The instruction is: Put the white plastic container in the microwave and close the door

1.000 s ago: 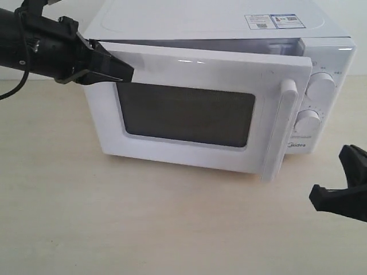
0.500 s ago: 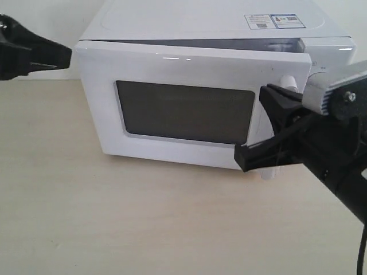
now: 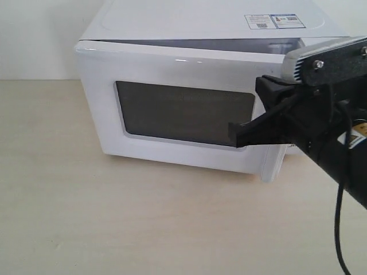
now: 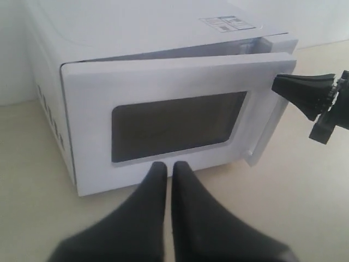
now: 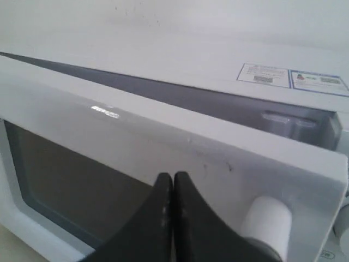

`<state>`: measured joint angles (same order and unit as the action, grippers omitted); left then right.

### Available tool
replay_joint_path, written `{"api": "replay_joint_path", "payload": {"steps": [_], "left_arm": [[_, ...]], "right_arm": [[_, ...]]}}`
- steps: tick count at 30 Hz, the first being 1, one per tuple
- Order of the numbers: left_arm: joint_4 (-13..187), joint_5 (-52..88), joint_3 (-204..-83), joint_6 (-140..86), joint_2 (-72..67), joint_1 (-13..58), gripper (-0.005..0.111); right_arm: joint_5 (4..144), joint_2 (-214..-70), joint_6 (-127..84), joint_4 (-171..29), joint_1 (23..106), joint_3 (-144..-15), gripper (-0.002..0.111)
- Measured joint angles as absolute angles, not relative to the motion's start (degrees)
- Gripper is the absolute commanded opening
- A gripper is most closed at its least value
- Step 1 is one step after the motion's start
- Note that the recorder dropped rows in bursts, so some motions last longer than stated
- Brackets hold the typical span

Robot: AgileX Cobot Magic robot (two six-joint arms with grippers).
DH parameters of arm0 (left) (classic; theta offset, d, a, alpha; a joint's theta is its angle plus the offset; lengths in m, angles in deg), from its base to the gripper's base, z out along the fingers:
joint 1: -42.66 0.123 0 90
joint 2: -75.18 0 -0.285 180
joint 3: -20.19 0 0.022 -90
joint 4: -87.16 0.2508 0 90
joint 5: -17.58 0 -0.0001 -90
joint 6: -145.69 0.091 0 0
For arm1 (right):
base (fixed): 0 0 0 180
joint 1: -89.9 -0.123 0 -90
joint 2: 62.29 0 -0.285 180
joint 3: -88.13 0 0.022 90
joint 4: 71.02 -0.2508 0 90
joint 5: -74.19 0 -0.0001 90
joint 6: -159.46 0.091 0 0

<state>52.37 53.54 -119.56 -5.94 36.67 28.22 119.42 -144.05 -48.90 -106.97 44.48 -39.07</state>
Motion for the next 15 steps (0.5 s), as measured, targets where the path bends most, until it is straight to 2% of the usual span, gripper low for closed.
{"api": "replay_joint_path", "payload": {"steps": [15], "left_arm": [[66.2, 56.4, -111.4, -20.7, 53.7, 28.2, 0.004]], "right_arm": [[126.8, -154.7, -46.9, -109.9, 44.6, -41.3, 0.0]]}}
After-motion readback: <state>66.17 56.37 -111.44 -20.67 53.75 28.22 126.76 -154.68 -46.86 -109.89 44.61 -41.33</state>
